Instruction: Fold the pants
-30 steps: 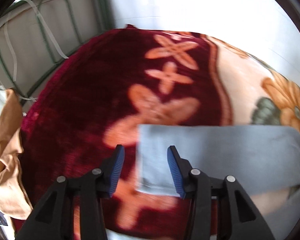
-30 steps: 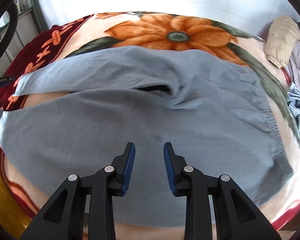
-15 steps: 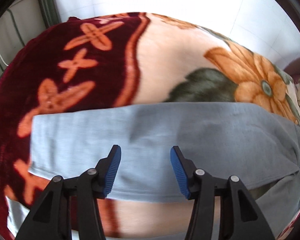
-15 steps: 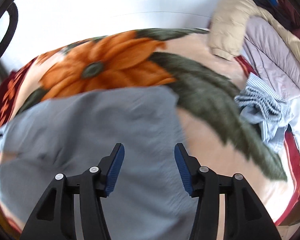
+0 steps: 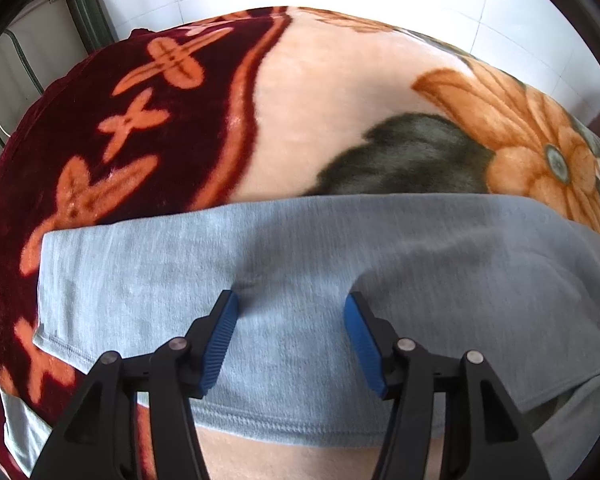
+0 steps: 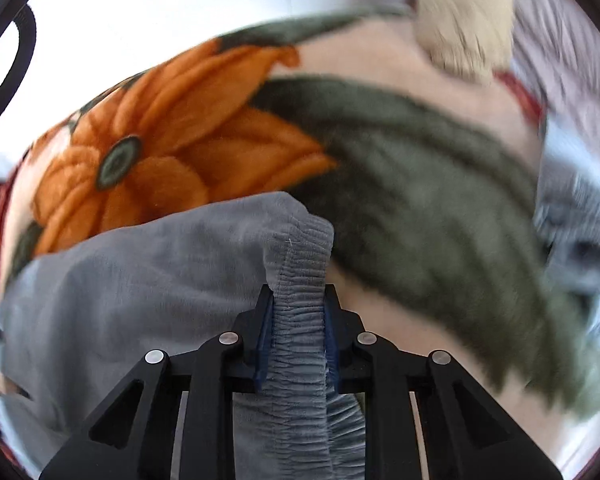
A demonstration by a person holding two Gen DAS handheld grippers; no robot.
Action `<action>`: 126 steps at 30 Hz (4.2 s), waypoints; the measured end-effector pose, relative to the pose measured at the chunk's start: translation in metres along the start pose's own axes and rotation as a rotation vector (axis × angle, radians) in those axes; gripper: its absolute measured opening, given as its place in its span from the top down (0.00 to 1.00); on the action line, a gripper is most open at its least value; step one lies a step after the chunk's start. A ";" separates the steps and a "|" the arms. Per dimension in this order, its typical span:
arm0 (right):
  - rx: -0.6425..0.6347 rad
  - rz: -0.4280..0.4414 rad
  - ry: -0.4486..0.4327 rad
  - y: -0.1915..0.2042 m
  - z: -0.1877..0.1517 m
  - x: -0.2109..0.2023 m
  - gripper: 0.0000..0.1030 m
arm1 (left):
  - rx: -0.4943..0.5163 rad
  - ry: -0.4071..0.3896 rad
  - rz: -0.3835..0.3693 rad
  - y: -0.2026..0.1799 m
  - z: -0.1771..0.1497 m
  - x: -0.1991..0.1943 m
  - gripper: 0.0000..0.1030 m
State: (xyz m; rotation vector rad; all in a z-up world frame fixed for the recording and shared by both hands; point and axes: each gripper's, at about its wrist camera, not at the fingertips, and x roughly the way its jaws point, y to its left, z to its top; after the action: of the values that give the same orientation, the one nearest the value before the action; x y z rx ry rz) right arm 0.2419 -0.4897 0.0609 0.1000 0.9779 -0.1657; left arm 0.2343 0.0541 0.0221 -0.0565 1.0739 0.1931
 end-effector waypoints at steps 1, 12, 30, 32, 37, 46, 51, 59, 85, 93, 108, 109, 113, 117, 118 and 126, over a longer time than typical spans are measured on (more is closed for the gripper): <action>0.002 -0.017 -0.027 -0.005 0.006 0.000 0.79 | 0.008 -0.008 0.011 0.000 0.002 0.002 0.38; 0.017 -0.069 0.014 -0.026 0.018 0.025 0.71 | -0.007 -0.003 0.084 0.001 0.021 0.021 0.21; 0.177 0.047 -0.016 -0.061 -0.134 -0.109 0.48 | 0.080 -0.073 -0.056 -0.005 -0.100 -0.115 0.25; 0.192 0.060 0.004 -0.062 -0.148 -0.111 0.48 | 0.069 -0.049 -0.083 -0.002 -0.115 -0.122 0.25; 0.236 0.080 0.043 -0.061 -0.173 -0.113 0.48 | 0.095 -0.005 -0.140 -0.005 -0.155 -0.138 0.25; 0.265 0.120 0.063 -0.058 -0.186 -0.122 0.48 | 0.224 0.068 -0.196 -0.019 -0.217 -0.146 0.25; 0.257 0.106 0.112 -0.054 -0.183 -0.111 0.48 | 0.298 0.070 -0.175 -0.030 -0.235 -0.139 0.25; 0.296 0.114 0.133 -0.050 -0.182 -0.094 0.48 | 0.416 -0.013 -0.077 -0.043 -0.243 -0.127 0.24; 0.580 0.240 -0.028 -0.087 -0.173 -0.110 0.95 | 0.196 -0.035 -0.395 -0.022 -0.218 -0.177 0.95; 0.503 0.167 -0.075 -0.111 -0.189 -0.155 0.95 | 0.245 0.073 -0.507 -0.029 -0.247 -0.202 0.95; 0.412 0.074 0.074 -0.109 -0.214 -0.123 0.87 | 0.286 0.202 -0.488 -0.034 -0.264 -0.183 0.84; 0.392 0.054 0.067 -0.106 -0.212 -0.129 0.83 | 0.282 0.195 -0.478 -0.032 -0.261 -0.184 0.77; 0.306 -0.003 0.019 -0.089 -0.200 -0.157 0.71 | 0.243 0.169 -0.444 -0.015 -0.246 -0.185 0.63; 0.174 0.002 -0.027 -0.049 -0.185 -0.180 0.65 | 0.188 0.145 -0.415 0.010 -0.230 -0.186 0.58; 0.141 0.019 -0.031 -0.036 -0.182 -0.184 0.64 | 0.169 0.141 -0.401 0.018 -0.225 -0.186 0.56; -0.032 0.172 0.010 0.071 -0.156 -0.163 0.63 | 0.072 0.096 -0.330 0.077 -0.197 -0.184 0.53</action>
State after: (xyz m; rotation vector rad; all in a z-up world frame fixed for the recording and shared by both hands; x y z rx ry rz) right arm 0.0384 -0.3793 0.1100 0.1553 0.9768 0.0087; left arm -0.0357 0.0779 0.0930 -0.1778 1.1497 -0.1470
